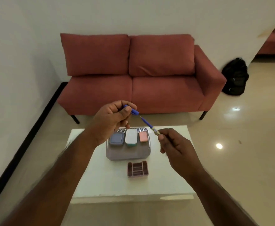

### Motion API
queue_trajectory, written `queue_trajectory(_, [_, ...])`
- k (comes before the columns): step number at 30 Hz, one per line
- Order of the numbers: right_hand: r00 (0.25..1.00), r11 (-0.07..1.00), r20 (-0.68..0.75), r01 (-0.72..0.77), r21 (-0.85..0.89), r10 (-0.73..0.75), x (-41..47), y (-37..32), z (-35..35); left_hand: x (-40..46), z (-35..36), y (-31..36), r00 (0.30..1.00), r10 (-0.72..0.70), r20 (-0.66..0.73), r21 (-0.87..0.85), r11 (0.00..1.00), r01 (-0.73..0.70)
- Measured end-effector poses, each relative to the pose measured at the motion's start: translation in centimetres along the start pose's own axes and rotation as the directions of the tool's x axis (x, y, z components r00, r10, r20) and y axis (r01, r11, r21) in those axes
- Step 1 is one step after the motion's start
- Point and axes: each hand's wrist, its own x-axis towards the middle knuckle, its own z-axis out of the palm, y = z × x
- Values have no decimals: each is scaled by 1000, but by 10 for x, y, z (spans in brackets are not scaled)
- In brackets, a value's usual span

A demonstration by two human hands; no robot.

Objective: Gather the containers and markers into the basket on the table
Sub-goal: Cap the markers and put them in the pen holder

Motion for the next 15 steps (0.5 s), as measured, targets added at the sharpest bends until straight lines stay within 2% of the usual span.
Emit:
queue_trajectory(6, [998, 998, -43, 48, -46, -50, 2, -24, 5, -7, 3, 19, 1000, 14, 9, -32, 999, -14])
queue_trajectory(15, [997, 998, -65, 37, -56, -41, -3, -37, 16, -16, -3, 22, 1000, 20, 15, 50, 999, -21])
